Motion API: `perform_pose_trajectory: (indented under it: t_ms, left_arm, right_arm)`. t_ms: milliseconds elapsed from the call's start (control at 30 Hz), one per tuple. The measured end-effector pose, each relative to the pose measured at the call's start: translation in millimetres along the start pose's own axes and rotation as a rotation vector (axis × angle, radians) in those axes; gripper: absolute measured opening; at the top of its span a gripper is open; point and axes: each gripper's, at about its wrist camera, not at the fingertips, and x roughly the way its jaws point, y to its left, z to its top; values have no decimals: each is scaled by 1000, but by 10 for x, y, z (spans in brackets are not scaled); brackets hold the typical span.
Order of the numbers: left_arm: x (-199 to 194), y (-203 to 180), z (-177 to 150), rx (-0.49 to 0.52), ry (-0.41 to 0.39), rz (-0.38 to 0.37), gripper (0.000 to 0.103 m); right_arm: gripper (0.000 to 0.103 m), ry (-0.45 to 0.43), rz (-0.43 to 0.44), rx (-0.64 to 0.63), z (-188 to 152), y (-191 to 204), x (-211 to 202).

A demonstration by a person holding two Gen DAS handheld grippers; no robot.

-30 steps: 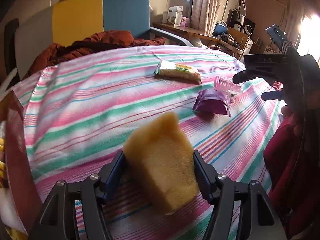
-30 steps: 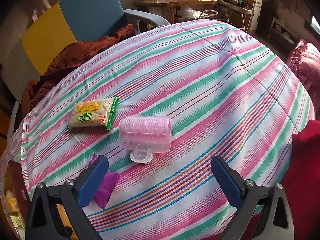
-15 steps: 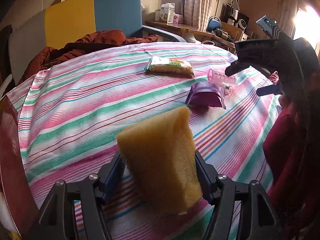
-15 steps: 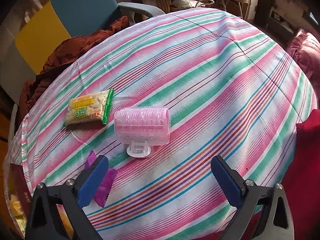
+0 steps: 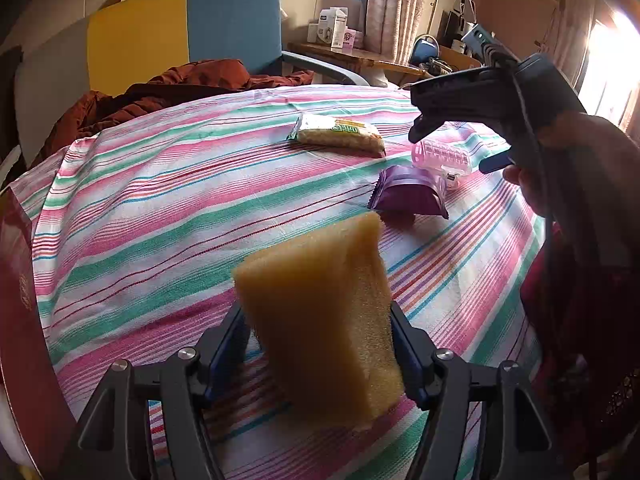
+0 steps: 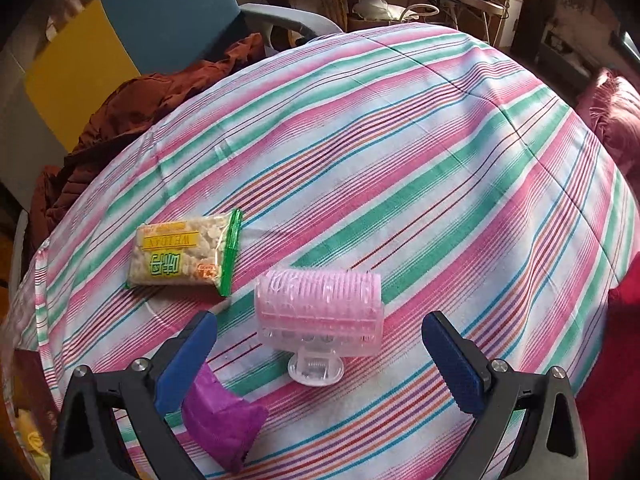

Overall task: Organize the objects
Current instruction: 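Lift the sponge with the left tool while the right tool grasps the pink roller, then carry sponge and pink roller over the gold tray with both tools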

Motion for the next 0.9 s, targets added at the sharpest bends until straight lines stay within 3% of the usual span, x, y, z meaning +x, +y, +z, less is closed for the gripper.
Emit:
perform_pose_trajectory:
  t_ms: [100, 133, 167, 200, 267, 333, 467, 567, 733, 900]
  left_arm:
    - [6, -11, -5, 3, -2, 6, 68]
    - [7, -18, -7, 6, -4, 9, 68]
    - [7, -23, -10, 9, -5, 12, 68]
    - [7, -23, -10, 11, -5, 12, 68]
    - [-1, -10, -1, 4, -4, 8, 66]
    - [-29, 8, 19, -12, 1, -19, 57]
    - [-135, -36, 26, 18, -3, 16, 54]
    - [-255, 45, 42, -23, -4, 17, 53]
    - [-672, 172, 123, -71, -70, 24, 53]
    - [-1160, 288, 137, -84, -139, 83, 53]
  right_arm:
    - [103, 16, 6, 12, 16, -54, 88]
    - [97, 15, -9, -2, 15, -56, 99]
    - [74, 17, -19, -17, 18, -46, 108]
    - [65, 22, -12, -28, 9, -30, 119]
    - [65, 25, -16, -51, -11, 9, 122]
    - [65, 15, 9, -79, -32, 65, 85]
    - [65, -27, 62, -111, -48, 152, -25]
    - [65, -34, 73, -150, -55, 245, -48]
    - [65, -86, 140, -181, -60, 326, -167]
    - [65, -149, 172, -200, -69, 361, -330]
